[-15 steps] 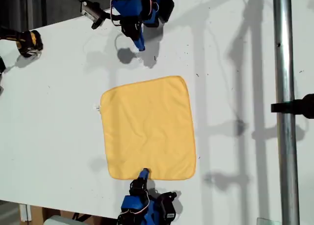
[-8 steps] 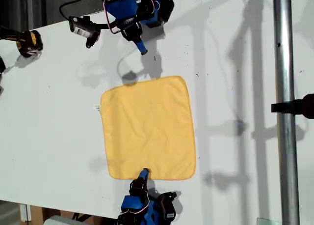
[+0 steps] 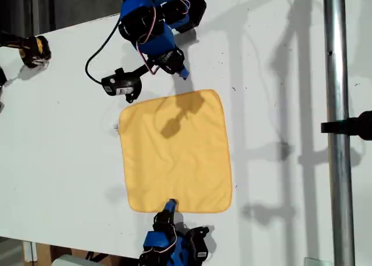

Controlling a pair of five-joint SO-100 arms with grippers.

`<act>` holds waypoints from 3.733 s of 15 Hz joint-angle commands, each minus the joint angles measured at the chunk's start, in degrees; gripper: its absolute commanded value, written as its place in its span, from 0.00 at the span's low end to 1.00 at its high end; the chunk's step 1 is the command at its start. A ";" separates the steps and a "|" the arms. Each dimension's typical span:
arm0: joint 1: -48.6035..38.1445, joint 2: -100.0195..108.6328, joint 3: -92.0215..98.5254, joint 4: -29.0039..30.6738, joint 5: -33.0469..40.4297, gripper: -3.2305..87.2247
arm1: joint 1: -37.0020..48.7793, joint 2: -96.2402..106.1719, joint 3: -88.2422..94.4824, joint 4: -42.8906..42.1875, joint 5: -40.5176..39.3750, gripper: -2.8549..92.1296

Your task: Grasp corners of a towel and fold twice.

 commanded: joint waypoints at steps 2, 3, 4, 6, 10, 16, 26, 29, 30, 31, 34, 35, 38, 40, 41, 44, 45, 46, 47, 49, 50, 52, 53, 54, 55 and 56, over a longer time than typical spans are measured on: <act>-0.62 0.18 -0.26 -0.53 -0.18 0.02 | -1.58 -4.92 -9.14 2.02 -1.23 0.03; -0.70 0.18 -0.26 -0.53 -0.09 0.02 | -1.93 -5.98 -10.37 2.29 -1.23 0.03; -0.70 0.18 -0.26 -0.53 -0.09 0.02 | -2.02 -6.42 -11.07 2.02 -1.14 0.03; -0.70 0.18 -0.26 -0.53 -0.09 0.02 | -2.37 -6.94 -12.74 1.49 -0.62 0.03; -0.70 0.18 -0.26 -0.53 -0.09 0.02 | -3.08 -6.94 -13.45 1.32 -3.08 0.38; -0.70 0.18 -0.26 -0.53 0.00 0.02 | -1.23 -9.76 -12.04 3.52 -6.77 0.47; -0.35 0.18 -0.26 -0.53 -0.09 0.02 | -1.14 -26.19 2.11 -13.89 -7.38 0.45; -0.35 0.18 -0.26 -0.53 -0.09 0.02 | -1.41 -27.16 5.98 -17.58 -7.38 0.44; -0.35 0.18 -0.26 -0.53 -0.09 0.02 | -1.32 -28.12 6.33 -18.28 -7.38 0.44; -0.35 0.18 -0.26 -0.53 -0.09 0.02 | -1.14 -29.09 6.86 -18.98 -7.38 0.44; -0.35 0.18 -0.26 -0.53 -0.18 0.02 | 0.09 -31.20 8.35 -21.27 -7.73 0.44; -0.35 0.18 -0.26 -0.53 -0.18 0.02 | 0.53 -31.64 8.35 -21.80 -8.09 0.44; -0.35 0.18 -0.26 -0.53 -0.18 0.02 | 2.02 -32.78 8.26 -22.76 -8.96 0.44; -0.35 0.18 -0.26 -0.53 -0.18 0.02 | 3.08 -34.10 8.35 -22.94 -8.96 0.43; -0.35 0.18 -0.26 -0.53 -0.18 0.02 | 3.52 -34.98 8.35 -23.03 -9.05 0.43; -0.35 0.18 -0.26 -0.53 -0.18 0.02 | 4.31 -38.14 8.35 -23.29 -8.61 0.41; -0.35 0.18 -0.26 -0.53 -0.18 0.02 | 4.39 -38.94 8.35 -23.38 -8.61 0.41; -0.35 0.18 -0.26 -0.53 -0.18 0.02 | 4.39 -39.73 8.00 -23.38 -8.61 0.39; -0.35 0.18 -0.26 -0.53 -0.18 0.02 | 4.39 -40.52 7.38 -23.12 -8.61 0.36; -0.35 0.18 -0.26 -0.53 -0.18 0.02 | 4.04 -41.75 6.24 -22.85 -8.61 0.30; -0.44 0.18 -0.26 -0.53 -0.18 0.02 | 4.04 -42.10 5.71 -22.59 -8.61 0.26; -0.44 0.18 -0.26 -0.53 -0.09 0.02 | 4.31 -42.54 4.75 -21.62 -8.00 0.06; -0.44 0.18 -0.26 -0.53 -0.09 0.02 | 4.31 -42.54 4.39 -21.53 -8.00 0.05; -0.44 0.18 -0.26 -0.53 -0.09 0.02 | 4.13 -42.54 4.22 -21.53 -8.00 0.04; -0.44 0.18 -0.26 -0.53 -0.09 0.02 | 4.04 -42.71 4.04 -21.53 -8.00 0.03; -0.44 0.18 -0.26 -0.53 -0.18 0.02 | 3.87 -42.80 3.69 -21.53 -8.26 0.03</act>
